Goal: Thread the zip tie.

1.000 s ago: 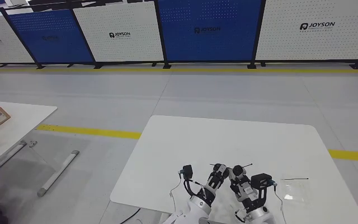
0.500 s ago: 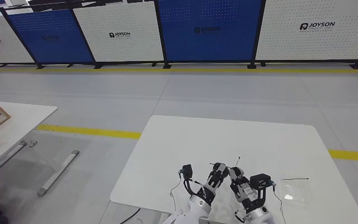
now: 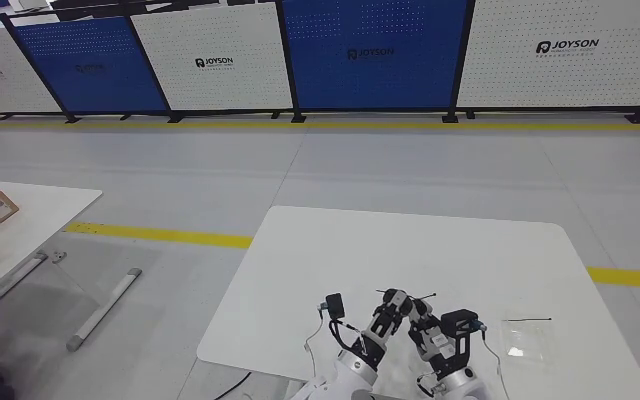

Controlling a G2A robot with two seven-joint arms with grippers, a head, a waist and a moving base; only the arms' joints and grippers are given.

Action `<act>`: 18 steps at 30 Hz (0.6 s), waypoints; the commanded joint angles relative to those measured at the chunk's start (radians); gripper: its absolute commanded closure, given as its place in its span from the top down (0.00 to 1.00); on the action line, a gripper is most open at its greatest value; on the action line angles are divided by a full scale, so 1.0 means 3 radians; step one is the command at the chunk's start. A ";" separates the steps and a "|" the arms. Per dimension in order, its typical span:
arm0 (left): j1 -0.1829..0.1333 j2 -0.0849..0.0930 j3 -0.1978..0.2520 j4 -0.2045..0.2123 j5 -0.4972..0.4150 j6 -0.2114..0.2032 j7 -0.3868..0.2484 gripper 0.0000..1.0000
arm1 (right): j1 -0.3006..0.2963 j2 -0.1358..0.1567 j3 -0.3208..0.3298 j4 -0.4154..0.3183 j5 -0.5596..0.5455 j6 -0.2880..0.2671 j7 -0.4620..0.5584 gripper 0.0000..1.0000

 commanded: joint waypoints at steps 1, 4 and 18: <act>0.0021 0.0003 0.0011 -0.0028 0.0027 -0.0012 -0.0004 0.00 | 0.0000 0.0001 -0.0001 0.0005 -0.0007 -0.0004 -0.0003 0.00; 0.0064 0.0010 0.0030 -0.0079 0.0066 -0.0044 -0.0015 0.00 | 0.0003 0.0002 -0.0003 0.0016 -0.0018 -0.0010 -0.0004 0.00; 0.0177 0.0038 0.0051 -0.0234 0.0171 -0.0107 -0.0040 0.00 | 0.0028 0.0003 -0.0022 0.0088 -0.0012 -0.0055 -0.0023 0.00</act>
